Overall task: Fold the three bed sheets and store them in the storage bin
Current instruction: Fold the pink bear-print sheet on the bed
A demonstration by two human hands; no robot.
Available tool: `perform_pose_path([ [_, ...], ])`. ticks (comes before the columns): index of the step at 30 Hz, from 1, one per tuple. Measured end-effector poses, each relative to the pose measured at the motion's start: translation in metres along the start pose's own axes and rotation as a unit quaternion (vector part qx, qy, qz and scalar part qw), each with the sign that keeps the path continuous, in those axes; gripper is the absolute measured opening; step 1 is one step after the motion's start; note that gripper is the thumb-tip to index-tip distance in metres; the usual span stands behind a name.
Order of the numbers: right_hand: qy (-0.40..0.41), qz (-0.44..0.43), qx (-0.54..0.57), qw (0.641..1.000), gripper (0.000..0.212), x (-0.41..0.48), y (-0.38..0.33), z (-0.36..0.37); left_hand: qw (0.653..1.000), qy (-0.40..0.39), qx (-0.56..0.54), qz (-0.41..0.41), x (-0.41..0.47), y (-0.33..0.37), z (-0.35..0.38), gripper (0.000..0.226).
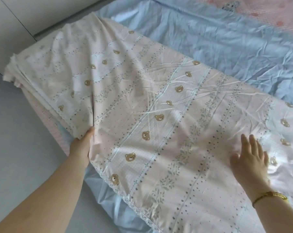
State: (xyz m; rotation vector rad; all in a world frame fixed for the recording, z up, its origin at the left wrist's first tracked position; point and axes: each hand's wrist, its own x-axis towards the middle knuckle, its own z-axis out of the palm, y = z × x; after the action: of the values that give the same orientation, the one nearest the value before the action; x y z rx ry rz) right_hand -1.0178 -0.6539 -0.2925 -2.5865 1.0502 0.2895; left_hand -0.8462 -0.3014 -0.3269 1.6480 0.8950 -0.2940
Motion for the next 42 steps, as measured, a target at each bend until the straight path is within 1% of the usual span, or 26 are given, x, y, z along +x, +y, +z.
perform_pose_path([
  [1, 0.002, -0.045, 0.005, 0.999, 0.061, 0.002, -0.023, 0.005, 0.999, -0.005, -0.034, -0.015, 0.007, 0.008, -0.003, 0.076],
  [3, -0.019, -0.12, 0.001, 0.993, 0.063, 0.01, -0.065, 0.021, 0.994, -0.017, -0.097, -0.048, 0.02, 0.024, -0.004, 0.057],
  [5, -0.057, -0.157, -0.023, 0.986, 0.064, 0.017, -0.098, 0.04, 0.988, -0.024, -0.139, -0.06, 0.035, 0.043, -0.003, 0.04],
  [6, -0.071, -0.162, -0.043, 0.983, 0.063, 0.019, -0.109, 0.05, 0.988, -0.009, -0.144, -0.055, 0.044, 0.053, -0.006, 0.041],
  [9, -0.086, -0.127, -0.09, 0.984, 0.061, 0.026, -0.119, 0.072, 0.991, 0.089, -0.105, -0.002, 0.073, 0.066, -0.023, 0.046],
  [10, -0.084, -0.116, -0.106, 0.984, 0.061, 0.027, -0.119, 0.077, 0.989, 0.113, -0.093, -0.004, 0.078, 0.067, -0.031, 0.048],
  [11, -0.079, -0.113, -0.114, 0.984, 0.061, 0.028, -0.119, 0.078, 0.989, 0.116, -0.088, -0.016, 0.083, 0.063, -0.036, 0.049],
  [12, -0.072, -0.116, -0.117, 0.984, 0.062, 0.029, -0.119, 0.079, 0.99, 0.104, -0.086, -0.039, 0.085, 0.059, -0.039, 0.049],
  [15, -0.062, -0.122, -0.123, 0.983, 0.063, 0.033, -0.118, 0.082, 0.992, 0.006, -0.064, -0.105, 0.089, 0.063, -0.042, 0.042],
  [16, -0.067, -0.125, -0.134, 0.981, 0.065, 0.033, -0.118, 0.083, 0.992, -0.014, -0.07, -0.105, 0.089, 0.068, -0.046, 0.038],
  [18, -0.06, -0.124, -0.152, 0.979, 0.078, 0.034, -0.12, 0.083, 0.987, -0.056, -0.129, -0.074, 0.092, 0.081, -0.053, 0.029],
  [19, -0.054, -0.111, -0.142, 0.982, 0.084, 0.032, -0.124, 0.081, 0.981, -0.083, -0.165, -0.059, 0.096, 0.086, -0.056, 0.029],
  [20, -0.052, -0.101, -0.104, 0.988, 0.081, 0.032, -0.126, 0.081, 0.972, -0.098, -0.204, -0.057, 0.097, 0.093, -0.058, 0.032],
  [21, -0.046, -0.104, -0.076, 0.991, 0.074, 0.033, -0.129, 0.079, 0.967, -0.097, -0.228, -0.056, 0.101, 0.1, -0.06, 0.036],
  [22, -0.06, -0.092, -0.048, 0.993, 0.068, 0.033, -0.137, 0.075, 0.966, -0.097, -0.236, -0.053, 0.105, 0.106, -0.062, 0.04],
  [23, -0.064, -0.099, -0.031, 0.993, 0.063, 0.035, -0.147, 0.073, 0.967, -0.089, -0.234, -0.048, 0.112, 0.113, -0.063, 0.043],
  [26, 0.018, -0.173, -0.023, 0.984, 0.052, 0.049, -0.196, 0.068, 0.977, -0.084, -0.192, -0.045, 0.134, 0.126, -0.062, 0.055],
  [28, 0.026, -0.227, -0.043, 0.973, 0.054, 0.066, -0.247, 0.07, 0.974, -0.105, -0.195, -0.043, 0.156, 0.138, -0.061, 0.047],
  [30, 0.041, -0.251, -0.039, 0.966, 0.057, 0.077, -0.302, 0.076, 0.968, -0.111, -0.22, -0.047, 0.179, 0.157, -0.06, 0.038],
  [32, 0.059, -0.254, -0.017, 0.965, 0.061, 0.091, -0.361, 0.082, 0.969, -0.099, -0.219, -0.05, 0.21, 0.187, -0.066, 0.041],
  [35, 0.067, -0.238, -0.001, 0.969, 0.072, 0.103, -0.442, 0.093, 0.976, -0.066, -0.202, -0.055, 0.269, 0.22, -0.085, 0.045],
  [36, 0.05, -0.232, 0.006, 0.971, 0.07, 0.107, -0.474, 0.097, 0.979, -0.057, -0.189, -0.049, 0.291, 0.237, -0.094, 0.044],
  [38, 0.035, -0.23, 0.021, 0.972, 0.057, 0.117, -0.514, 0.103, 0.977, -0.001, -0.213, -0.023, 0.322, 0.256, -0.109, 0.045],
  [40, 0.044, -0.224, 0.026, 0.973, 0.057, 0.129, -0.545, 0.108, 0.975, 0.046, -0.218, -0.007, 0.343, 0.267, -0.124, 0.049],
  [42, 0.027, -0.223, -0.01, 0.974, 0.06, 0.14, -0.56, 0.115, 0.978, 0.042, -0.2, -0.033, 0.357, 0.265, -0.133, 0.046],
])
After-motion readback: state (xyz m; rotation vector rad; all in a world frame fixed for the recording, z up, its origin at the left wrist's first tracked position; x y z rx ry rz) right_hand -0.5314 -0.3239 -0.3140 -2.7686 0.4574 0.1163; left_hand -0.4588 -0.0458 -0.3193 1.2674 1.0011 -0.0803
